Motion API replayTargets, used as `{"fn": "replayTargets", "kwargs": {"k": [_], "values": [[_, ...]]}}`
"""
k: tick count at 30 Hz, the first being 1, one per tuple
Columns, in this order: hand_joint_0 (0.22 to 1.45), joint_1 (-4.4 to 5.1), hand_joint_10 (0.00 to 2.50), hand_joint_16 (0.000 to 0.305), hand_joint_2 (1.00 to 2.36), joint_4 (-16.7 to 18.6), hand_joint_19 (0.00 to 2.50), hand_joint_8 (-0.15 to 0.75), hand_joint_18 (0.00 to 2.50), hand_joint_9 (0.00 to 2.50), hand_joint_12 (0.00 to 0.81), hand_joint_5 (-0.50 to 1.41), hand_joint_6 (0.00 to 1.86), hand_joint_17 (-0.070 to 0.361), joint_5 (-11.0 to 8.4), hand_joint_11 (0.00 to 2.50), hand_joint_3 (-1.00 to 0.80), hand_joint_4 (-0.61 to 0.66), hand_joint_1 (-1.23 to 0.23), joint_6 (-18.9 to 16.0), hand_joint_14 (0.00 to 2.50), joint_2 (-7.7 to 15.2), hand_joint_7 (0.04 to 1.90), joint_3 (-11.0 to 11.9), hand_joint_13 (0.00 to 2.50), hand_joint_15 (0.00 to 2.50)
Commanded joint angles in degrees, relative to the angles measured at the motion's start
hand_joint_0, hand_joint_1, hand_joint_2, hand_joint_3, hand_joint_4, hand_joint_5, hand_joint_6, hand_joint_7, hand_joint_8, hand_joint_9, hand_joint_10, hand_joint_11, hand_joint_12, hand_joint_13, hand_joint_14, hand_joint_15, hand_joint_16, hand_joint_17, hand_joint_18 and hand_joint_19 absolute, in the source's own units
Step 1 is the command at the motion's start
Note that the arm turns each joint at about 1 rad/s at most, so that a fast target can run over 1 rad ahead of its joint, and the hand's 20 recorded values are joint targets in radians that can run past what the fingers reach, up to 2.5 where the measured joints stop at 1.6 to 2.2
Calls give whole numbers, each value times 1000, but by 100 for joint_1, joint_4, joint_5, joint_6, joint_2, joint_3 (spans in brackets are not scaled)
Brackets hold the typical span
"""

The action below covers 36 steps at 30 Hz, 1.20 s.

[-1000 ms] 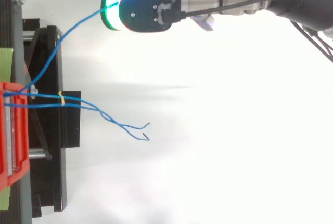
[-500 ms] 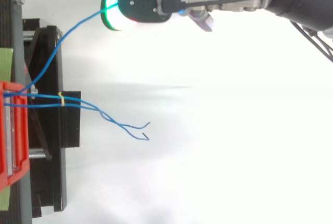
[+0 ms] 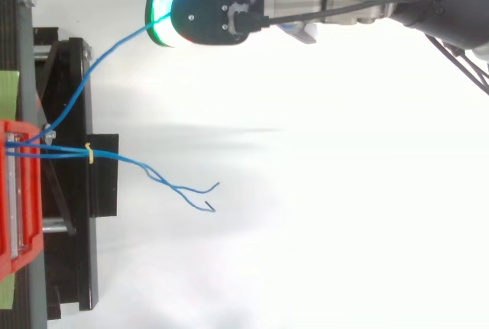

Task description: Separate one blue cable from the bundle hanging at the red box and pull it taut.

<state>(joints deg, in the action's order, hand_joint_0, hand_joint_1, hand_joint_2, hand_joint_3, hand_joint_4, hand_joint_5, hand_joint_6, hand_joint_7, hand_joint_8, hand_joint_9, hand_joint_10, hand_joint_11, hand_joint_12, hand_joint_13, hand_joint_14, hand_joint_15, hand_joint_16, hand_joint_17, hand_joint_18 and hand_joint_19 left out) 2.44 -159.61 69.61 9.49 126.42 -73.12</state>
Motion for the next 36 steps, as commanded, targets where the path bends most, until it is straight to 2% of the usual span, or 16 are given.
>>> {"fn": "replayTargets", "kwargs": {"k": [1, 6, 8, 13, 16, 17, 21, 26, 30, 36], "values": [[628, 2, 2500, 39, 1019, 0, 1394, 292, 1735, 714, 438, -222, 818, 88, 0, 2478, -234, 124, -761, 0, 2500, -3, 1063, 0, 1279, 1933], [616, 11, 2500, 39, 1010, 0, 1457, 288, 1732, 701, 438, -225, 836, 88, -26, 2483, -367, 132, -757, 0, 2500, -3, 1044, 0, 1264, 1938], [580, 11, 2500, 39, 1000, 0, 1434, 289, 1736, 703, 434, -225, 841, 88, -35, 2439, -500, 138, -692, 0, 2500, -3, 1028, 0, 1262, 1921], [523, 20, 2500, 43, 1000, -17, 1320, 299, 1753, 723, 432, -220, 844, 97, -70, 2370, -500, 156, -494, 0, 2500, -3, 1010, 0, 1281, 1875], [566, 20, 2500, 39, 1000, -9, 1353, 297, 1728, 731, 436, -216, 836, 88, -70, 2380, -500, 146, -435, 0, 2500, -3, 1031, 0, 1267, 1851], [606, 20, 2500, 38, 1004, -9, 1390, 282, 1718, 731, 438, -214, 836, 85, -70, 2400, -455, 140, -502, 0, 2500, -3, 1041, 0, 1267, 1857], [587, 29, 2500, 38, 1018, -9, 1367, 269, 1727, 739, 447, -211, 844, 85, -70, 2452, -247, 135, -582, 0, 2500, -3, 1050, 0, 1277, 1872], [598, 29, 2500, 40, 1023, 0, 1376, 265, 1732, 733, 456, -212, 847, 91, -70, 2478, -124, 126, -691, 0, 2500, -3, 1048, 0, 1280, 1882], [613, 29, 2500, 40, 1022, -9, 1401, 272, 1719, 716, 449, -216, 845, 91, -88, 2450, -140, 129, -728, 0, 2500, -3, 1032, 0, 1258, 1902], [639, 29, 2500, 39, 1016, -17, 1471, 270, 1712, 712, 445, -218, 845, 88, -88, 2425, -285, 127, -776, 0, 2500, -3, 1030, 0, 1245, 1912]]}}
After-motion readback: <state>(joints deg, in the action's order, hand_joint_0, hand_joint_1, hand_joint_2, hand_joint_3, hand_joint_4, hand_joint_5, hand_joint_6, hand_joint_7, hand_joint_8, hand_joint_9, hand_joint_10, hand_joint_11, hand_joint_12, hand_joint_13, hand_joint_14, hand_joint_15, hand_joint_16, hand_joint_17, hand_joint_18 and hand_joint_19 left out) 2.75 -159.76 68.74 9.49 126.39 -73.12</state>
